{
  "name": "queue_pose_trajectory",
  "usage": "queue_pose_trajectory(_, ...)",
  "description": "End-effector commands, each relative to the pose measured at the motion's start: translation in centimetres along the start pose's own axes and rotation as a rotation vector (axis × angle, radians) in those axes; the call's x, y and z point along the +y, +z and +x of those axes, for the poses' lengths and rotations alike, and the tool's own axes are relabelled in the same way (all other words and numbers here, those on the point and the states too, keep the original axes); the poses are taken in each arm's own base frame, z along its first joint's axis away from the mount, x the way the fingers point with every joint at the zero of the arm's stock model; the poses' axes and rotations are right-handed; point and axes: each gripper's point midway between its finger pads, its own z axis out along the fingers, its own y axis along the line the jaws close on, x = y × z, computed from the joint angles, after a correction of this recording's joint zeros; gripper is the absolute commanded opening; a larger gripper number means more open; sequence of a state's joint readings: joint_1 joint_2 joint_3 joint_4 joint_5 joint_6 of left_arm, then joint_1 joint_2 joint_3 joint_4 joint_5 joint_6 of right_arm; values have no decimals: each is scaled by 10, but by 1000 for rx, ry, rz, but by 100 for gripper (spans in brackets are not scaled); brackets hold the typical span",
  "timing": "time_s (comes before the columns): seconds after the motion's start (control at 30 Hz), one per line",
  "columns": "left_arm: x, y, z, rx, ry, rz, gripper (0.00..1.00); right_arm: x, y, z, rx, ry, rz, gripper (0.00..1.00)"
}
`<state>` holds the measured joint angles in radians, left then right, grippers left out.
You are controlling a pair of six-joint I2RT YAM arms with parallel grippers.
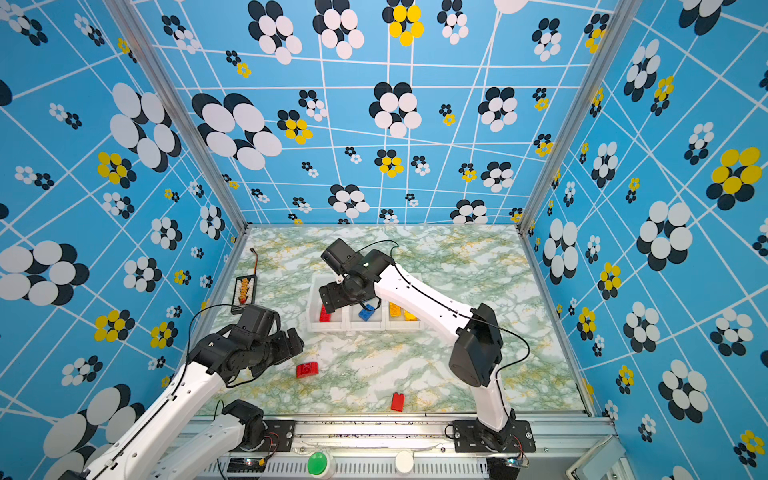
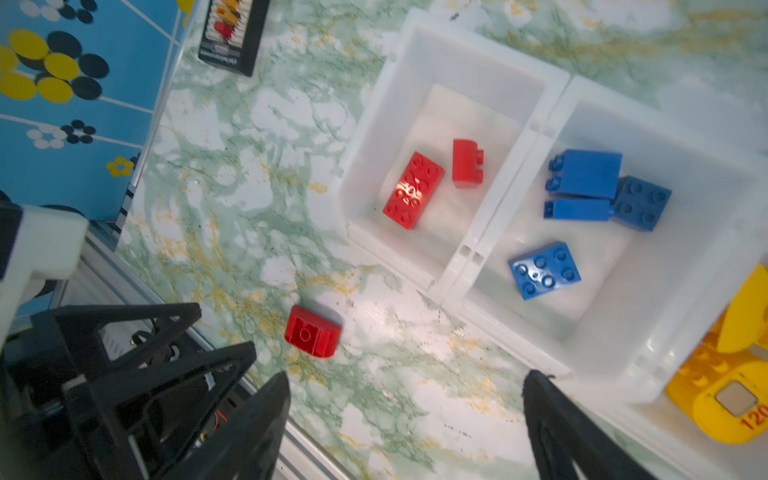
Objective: Sort the legos into containers by color
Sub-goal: 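Withdraw the right gripper while the left gripper moves to the sloped red brick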
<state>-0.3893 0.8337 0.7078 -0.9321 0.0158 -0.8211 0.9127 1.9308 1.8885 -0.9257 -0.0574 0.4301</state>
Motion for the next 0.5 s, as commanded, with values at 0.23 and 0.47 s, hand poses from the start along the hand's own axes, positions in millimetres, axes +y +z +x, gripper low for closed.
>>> queue_pose_trajectory(0.23, 10, 10, 27, 39, -215, -138, 95, -54, -24, 47, 13, 133, -8, 90)
queue_pose_trajectory(0.47, -9, 20, 34, 60, -431, -182, 96, -84, -39, 80, 38, 194, -18, 92)
